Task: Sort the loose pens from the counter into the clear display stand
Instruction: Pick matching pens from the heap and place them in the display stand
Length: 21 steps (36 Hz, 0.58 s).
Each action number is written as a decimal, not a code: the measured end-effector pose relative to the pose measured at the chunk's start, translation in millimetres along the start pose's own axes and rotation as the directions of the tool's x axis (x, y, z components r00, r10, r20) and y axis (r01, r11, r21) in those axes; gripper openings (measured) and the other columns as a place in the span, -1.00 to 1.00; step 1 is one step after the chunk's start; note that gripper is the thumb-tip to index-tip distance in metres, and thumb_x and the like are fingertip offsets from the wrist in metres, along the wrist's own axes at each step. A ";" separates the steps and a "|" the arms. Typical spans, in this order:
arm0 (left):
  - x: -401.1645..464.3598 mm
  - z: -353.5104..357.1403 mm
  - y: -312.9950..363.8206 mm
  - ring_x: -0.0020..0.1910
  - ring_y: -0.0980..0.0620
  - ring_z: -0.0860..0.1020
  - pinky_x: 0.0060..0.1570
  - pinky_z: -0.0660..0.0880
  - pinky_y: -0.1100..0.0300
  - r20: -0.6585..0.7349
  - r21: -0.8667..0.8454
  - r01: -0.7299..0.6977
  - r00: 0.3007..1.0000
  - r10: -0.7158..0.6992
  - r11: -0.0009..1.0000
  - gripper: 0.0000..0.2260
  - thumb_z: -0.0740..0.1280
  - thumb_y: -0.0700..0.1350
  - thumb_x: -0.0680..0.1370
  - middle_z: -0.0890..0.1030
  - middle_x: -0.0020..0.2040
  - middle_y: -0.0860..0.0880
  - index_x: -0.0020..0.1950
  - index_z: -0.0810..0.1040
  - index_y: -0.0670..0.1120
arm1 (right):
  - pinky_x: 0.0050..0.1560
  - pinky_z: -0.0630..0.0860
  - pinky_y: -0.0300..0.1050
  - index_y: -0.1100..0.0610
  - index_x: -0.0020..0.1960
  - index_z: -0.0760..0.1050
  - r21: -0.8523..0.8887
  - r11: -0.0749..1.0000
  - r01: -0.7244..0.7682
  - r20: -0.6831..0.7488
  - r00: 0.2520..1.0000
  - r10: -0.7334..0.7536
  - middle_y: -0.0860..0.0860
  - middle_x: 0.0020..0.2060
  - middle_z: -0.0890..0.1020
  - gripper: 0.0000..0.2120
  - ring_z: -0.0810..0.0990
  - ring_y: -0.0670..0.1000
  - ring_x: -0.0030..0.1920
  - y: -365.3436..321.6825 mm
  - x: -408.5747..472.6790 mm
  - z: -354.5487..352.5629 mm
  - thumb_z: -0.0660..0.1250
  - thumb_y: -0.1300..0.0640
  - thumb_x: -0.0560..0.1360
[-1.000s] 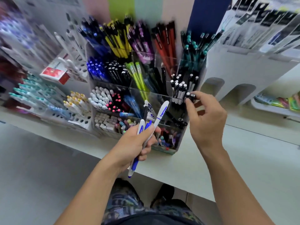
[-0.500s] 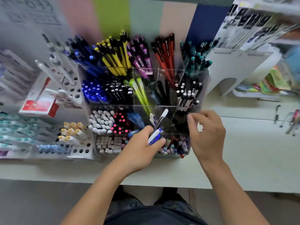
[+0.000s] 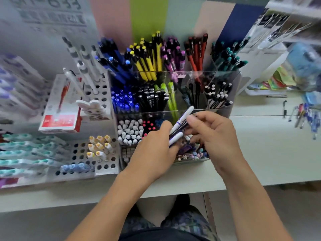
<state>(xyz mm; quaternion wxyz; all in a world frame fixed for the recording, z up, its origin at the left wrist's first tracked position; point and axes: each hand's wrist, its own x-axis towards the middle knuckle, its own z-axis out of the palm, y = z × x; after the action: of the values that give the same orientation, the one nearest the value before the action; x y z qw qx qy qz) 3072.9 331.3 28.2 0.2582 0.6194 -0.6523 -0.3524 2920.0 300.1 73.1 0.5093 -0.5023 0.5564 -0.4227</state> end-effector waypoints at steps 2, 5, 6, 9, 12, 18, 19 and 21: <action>-5.0 -8.4 0.2 -0.39 0.12 0.57 -0.35 0.51 0.14 -0.044 -0.079 -0.004 0.999 0.001 0.997 -0.77 0.31 0.03 0.62 0.53 -0.32 0.01 -0.10 0.30 -0.01 | -0.31 0.54 -0.22 0.18 -0.07 0.60 0.136 0.990 0.039 -0.096 0.995 -0.027 0.08 -0.24 0.70 -0.92 0.64 -0.01 -0.28 -8.8 0.7 -2.1 0.37 0.23 0.59; -13.2 -19.5 2.6 -0.48 0.27 0.48 -0.44 0.37 0.45 -0.025 -0.298 0.038 0.999 -0.048 0.954 -0.73 0.34 -0.12 0.64 0.42 -0.40 0.09 -0.20 0.35 -0.11 | -0.25 0.58 -0.18 0.13 -0.05 0.52 0.246 0.935 0.254 -0.285 0.941 -0.181 0.05 -0.27 0.65 -0.93 0.63 0.02 -0.30 -29.6 8.8 -15.2 0.33 0.23 0.63; -15.0 -22.6 1.1 -0.49 0.27 0.46 -0.44 0.36 0.46 -0.006 -0.363 0.063 0.998 -0.070 0.930 -0.72 0.34 -0.12 0.64 0.41 -0.43 0.12 -0.23 0.36 -0.11 | -0.24 0.59 -0.15 0.13 -0.04 0.50 0.238 0.911 0.336 -0.333 0.910 -0.248 0.05 -0.27 0.64 -0.93 0.63 0.03 -0.31 -37.0 13.0 -19.3 0.33 0.23 0.63; -19.2 -31.8 -8.6 -0.55 0.17 0.30 -0.53 0.26 0.36 0.089 -0.591 0.185 0.982 -0.164 0.785 -0.73 0.30 -0.07 0.65 0.35 -0.50 0.14 -0.23 0.41 -0.10 | -0.23 0.62 -0.07 0.11 -0.03 0.48 0.148 0.859 0.490 -0.365 0.835 -0.413 0.04 -0.27 0.65 -0.91 0.66 0.05 -0.32 -51.3 26.0 -18.9 0.33 0.24 0.63; -23.3 -41.2 -16.4 -0.57 0.11 0.15 -0.57 0.11 0.33 0.206 -0.735 0.293 0.956 -0.211 0.611 -0.73 0.28 0.05 0.61 0.27 -0.49 0.00 -0.22 0.50 -0.06 | -0.21 0.66 -0.05 0.09 -0.01 0.50 0.035 0.861 0.507 -0.247 0.840 -0.484 0.03 -0.27 0.68 -0.91 0.69 0.09 -0.31 -51.8 33.2 1.7 0.34 0.25 0.63; -28.1 -51.5 -24.0 -0.55 0.06 0.25 -0.56 0.19 0.27 0.150 -0.803 0.253 0.962 -0.227 0.540 -0.72 0.24 0.04 0.64 0.32 -0.44 -0.04 -0.19 0.48 -0.09 | -0.06 0.65 -0.10 0.11 0.05 0.61 -0.322 0.738 0.594 -0.009 0.777 -0.629 -0.03 -0.15 0.68 -0.94 0.68 -0.04 -0.14 -29.8 37.6 36.8 0.43 0.18 0.58; -28.1 -51.0 -25.3 -0.53 0.06 0.27 -0.53 0.21 0.24 0.111 -0.780 0.237 0.963 -0.246 0.579 -0.72 0.24 0.03 0.65 0.37 -0.41 -0.04 -0.18 0.48 -0.10 | -0.03 0.61 -0.21 0.16 0.06 0.63 -0.366 0.687 0.628 0.028 0.746 -0.666 -0.04 -0.13 0.67 -0.91 0.65 -0.08 -0.14 -29.2 37.6 38.7 0.44 0.18 0.57; -27.6 -49.8 -26.1 -0.52 0.07 0.29 -0.50 0.21 0.21 0.025 -0.749 0.203 0.960 -0.278 0.631 -0.71 0.23 0.03 0.67 0.43 -0.37 -0.03 -0.17 0.49 -0.10 | 0.00 0.51 -0.35 0.25 0.07 0.64 -0.450 0.576 0.683 0.097 0.678 -0.728 -0.02 -0.10 0.64 -0.85 0.58 -0.11 -0.11 -29.9 38.8 40.0 0.47 0.20 0.55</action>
<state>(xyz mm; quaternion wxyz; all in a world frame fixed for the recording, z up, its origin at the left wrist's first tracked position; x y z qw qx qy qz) 3130.6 352.1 41.4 0.4689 0.5565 -0.3500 -0.5899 2964.3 259.3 92.0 0.1392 -0.7639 0.4163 -0.4731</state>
